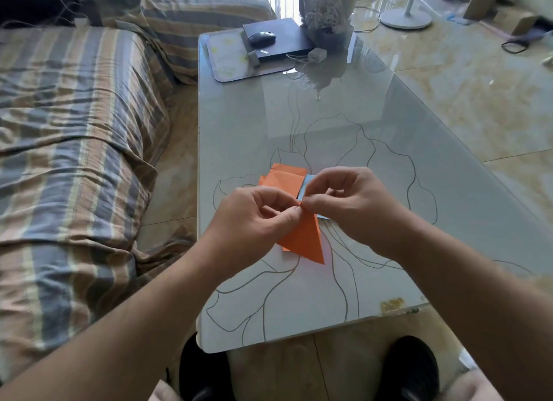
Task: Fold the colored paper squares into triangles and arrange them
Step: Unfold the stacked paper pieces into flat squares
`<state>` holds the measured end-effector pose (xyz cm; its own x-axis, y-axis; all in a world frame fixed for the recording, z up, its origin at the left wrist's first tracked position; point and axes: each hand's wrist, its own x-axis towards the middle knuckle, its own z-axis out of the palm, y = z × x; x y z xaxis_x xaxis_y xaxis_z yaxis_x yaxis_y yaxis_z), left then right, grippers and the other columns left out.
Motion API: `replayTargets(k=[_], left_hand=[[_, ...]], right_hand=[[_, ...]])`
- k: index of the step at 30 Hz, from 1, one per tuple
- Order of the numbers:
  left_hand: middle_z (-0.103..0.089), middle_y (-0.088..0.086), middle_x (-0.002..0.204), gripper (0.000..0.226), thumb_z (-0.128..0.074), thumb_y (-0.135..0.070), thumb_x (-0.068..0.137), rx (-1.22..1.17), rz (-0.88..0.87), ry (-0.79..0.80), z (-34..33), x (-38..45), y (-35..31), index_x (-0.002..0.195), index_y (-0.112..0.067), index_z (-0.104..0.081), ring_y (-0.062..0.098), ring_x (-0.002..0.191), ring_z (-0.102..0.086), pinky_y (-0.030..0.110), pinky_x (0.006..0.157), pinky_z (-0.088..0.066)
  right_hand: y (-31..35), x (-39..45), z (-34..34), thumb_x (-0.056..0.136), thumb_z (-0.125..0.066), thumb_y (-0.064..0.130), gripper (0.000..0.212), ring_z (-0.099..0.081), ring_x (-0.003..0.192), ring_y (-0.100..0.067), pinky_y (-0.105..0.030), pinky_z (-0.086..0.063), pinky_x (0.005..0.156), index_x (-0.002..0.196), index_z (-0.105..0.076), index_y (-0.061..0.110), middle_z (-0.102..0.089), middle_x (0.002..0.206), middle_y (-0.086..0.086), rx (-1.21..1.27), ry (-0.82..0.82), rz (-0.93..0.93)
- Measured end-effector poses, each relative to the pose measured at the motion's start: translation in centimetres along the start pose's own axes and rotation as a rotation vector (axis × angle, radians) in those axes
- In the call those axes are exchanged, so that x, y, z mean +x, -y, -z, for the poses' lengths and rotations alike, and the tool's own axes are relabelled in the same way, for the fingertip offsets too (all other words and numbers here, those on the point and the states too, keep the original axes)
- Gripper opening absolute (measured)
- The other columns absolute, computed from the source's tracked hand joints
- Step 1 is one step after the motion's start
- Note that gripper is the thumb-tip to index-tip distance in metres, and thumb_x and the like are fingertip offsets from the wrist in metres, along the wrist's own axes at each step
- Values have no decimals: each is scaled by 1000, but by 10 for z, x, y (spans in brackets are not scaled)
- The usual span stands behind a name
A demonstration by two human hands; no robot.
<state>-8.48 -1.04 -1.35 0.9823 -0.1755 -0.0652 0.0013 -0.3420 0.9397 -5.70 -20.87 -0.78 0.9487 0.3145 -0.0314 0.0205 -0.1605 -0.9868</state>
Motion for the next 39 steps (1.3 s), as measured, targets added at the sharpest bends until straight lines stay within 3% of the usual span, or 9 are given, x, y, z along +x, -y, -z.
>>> replayTargets(k=[4, 7, 12, 19, 25, 27, 30, 35, 39], left_hand=[[-80, 7, 91, 16, -76, -29, 92, -88, 51, 16, -1, 1, -4, 97, -15, -80, 26, 91, -77, 46, 92, -61], [-78, 12, 91, 24, -78, -38, 89, -113, 61, 4, 2, 3, -3, 95, -16, -82, 31, 90, -73, 44, 88, -58], [-78, 3, 88, 15, -72, -30, 96, -31, 42, -7, -1, 2, -2, 91, -19, -80, 31, 88, -72, 52, 90, -59], [-78, 0, 86, 20, -65, -33, 98, 21, 19, -1, 0, 3, -2, 88, -21, -78, 25, 86, -73, 54, 91, -57], [-75, 0, 96, 32, -69, -56, 77, -24, 66, 10, -2, 5, 4, 101, -35, -71, 35, 95, -70, 57, 95, -55], [-77, 0, 101, 38, -78, -50, 77, -92, 96, 41, -1, 6, 4, 110, -35, -69, 35, 96, -73, 56, 94, -57], [-79, 7, 98, 25, -81, -30, 89, -147, 77, 75, -4, 3, -1, 112, -23, -72, 30, 93, -77, 51, 89, -61], [-79, 12, 95, 17, -80, -18, 88, -229, 139, -132, -4, 7, 1, 104, -15, -74, 24, 87, -77, 40, 84, -62], [-71, 18, 95, 14, -74, -16, 91, -408, 288, -27, -4, 10, -1, 101, -10, -67, 25, 84, -70, 41, 81, -57]], right_hand=[[9, 2, 6, 90, -71, 1, 15, -62, 74, -22, -31, -51, 69, 76, -70, 9, -66, 76, -12, 203, -64, -113], [12, 8, 15, 90, -70, 7, 24, -62, 78, -21, -41, -49, 82, 69, -67, 18, -66, 75, -5, 286, -135, -195], [11, 10, 19, 90, -68, 10, 31, -62, 75, -21, -41, -48, 82, 62, -63, 21, -65, 73, -1, 316, -182, -293], [11, 10, 20, 92, -69, 13, 28, -67, 75, -22, -39, -51, 81, 66, -66, 21, -68, 74, -2, 309, -194, -339], [6, 5, 7, 91, -69, 13, 15, -64, 71, -23, -41, -50, 82, 78, -65, 16, -69, 78, -5, 217, -92, -386], [6, 2, -1, 90, -70, 13, 14, -67, 70, -20, -39, -50, 80, 77, -66, 17, -71, 74, -4, 122, -15, -388], [6, 1, -8, 92, -74, 17, 17, -66, 66, -17, -36, -50, 73, 76, -68, 19, -70, 73, -3, 114, -11, -356], [1, 0, -10, 98, -69, 22, 10, -66, 69, -22, -39, -52, 76, 94, -71, 13, -71, 83, -4, 193, -19, -349], [-3, -2, -16, 100, -67, 22, 19, -71, 72, -25, -34, -59, 67, 105, -70, 4, -74, 93, -17, 172, -12, -326]])
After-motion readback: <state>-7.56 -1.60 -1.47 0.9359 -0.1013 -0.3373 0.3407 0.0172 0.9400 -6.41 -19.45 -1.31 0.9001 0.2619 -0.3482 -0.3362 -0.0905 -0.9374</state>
